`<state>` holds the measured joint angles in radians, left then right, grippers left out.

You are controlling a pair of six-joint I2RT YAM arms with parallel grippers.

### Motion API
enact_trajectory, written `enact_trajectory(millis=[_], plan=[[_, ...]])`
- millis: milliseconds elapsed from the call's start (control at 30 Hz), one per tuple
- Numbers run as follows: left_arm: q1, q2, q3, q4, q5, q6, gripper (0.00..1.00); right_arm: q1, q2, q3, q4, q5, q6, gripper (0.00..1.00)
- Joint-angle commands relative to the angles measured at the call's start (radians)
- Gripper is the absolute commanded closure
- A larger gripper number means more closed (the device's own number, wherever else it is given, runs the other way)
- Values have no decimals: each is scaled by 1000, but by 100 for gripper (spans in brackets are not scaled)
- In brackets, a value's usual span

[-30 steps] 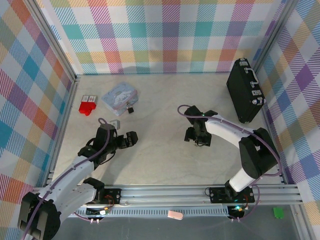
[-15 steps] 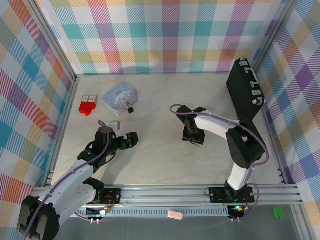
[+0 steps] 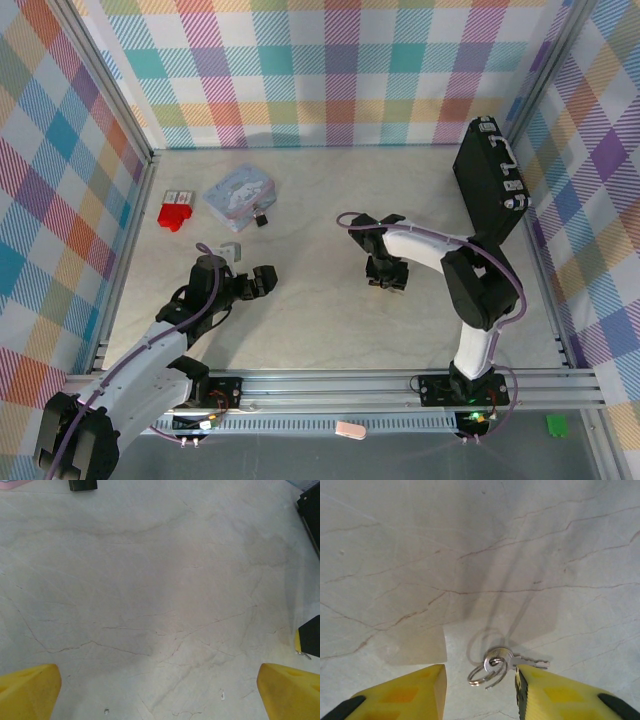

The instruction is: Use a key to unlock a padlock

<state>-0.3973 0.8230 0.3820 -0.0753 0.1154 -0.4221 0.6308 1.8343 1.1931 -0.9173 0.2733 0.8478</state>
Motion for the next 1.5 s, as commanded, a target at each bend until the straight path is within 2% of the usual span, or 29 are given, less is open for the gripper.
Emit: enact_trajectory(millis=[0,800,1133,1300,1467], plan=[[-12,-16,-11,20,12,14,0,4,25,22,-32,17,-19,60],[-12,-102,-29,-15,-52,3,0,6,11,-6,-22,20,-44,80],[-12,-96,-26,-16,-54,2,0,3,-14,-12,-33,49,-49,76],[-12,-94,-26,-17,-54,2,0,-24,-18,-9,-16,0,-49,74],[-12,-97,-26,-19,-56,2,0,-39,-9,-10,-15,6,-55,74]])
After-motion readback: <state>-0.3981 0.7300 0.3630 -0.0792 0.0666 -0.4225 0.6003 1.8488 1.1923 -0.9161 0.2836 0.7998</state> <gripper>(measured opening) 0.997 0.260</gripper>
